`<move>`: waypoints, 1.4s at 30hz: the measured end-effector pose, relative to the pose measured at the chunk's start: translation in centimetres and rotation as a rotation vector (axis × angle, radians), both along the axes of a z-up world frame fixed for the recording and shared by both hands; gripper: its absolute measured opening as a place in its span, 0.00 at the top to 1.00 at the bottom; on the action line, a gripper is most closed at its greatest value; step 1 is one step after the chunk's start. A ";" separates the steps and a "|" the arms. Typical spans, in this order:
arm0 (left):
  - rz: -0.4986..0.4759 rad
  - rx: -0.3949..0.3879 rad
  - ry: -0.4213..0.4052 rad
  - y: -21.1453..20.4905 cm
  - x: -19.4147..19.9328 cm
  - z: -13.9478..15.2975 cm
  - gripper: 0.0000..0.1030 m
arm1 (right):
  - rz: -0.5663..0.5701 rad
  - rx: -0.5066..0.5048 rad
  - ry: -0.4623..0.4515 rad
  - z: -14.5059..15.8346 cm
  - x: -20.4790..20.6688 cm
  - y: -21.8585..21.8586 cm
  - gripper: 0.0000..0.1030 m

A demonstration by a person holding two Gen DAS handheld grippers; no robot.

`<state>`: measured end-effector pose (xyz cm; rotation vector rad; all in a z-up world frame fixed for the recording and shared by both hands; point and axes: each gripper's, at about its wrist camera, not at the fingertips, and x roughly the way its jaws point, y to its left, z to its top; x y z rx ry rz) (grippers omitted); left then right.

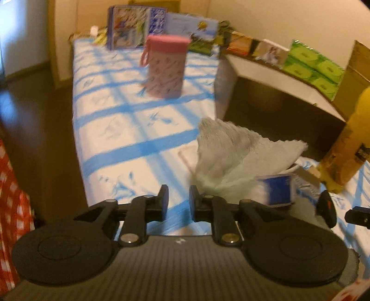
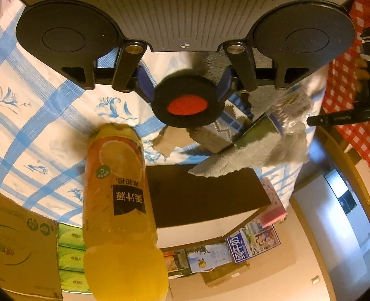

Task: Organize soft objects
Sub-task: 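Grasp the blue packet with the left tool while the right tool holds the puff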

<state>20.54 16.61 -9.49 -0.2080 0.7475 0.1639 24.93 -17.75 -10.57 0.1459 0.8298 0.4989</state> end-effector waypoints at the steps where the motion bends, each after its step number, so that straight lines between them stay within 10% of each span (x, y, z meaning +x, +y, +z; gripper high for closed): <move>1: 0.010 -0.009 0.012 0.2 -0.1 -0.3 0.85 | 0.005 -0.005 -0.001 -0.1 0.0 0.1 0.37; 24: -0.222 -0.071 -0.004 -6.0 -0.5 0.2 0.52 | 0.027 -0.029 0.032 -3.0 3.6 2.5 0.13; 42: -0.244 -0.137 0.026 -7.3 1.5 -0.8 0.38 | -0.034 -0.041 -0.010 -3.3 3.3 1.7 0.24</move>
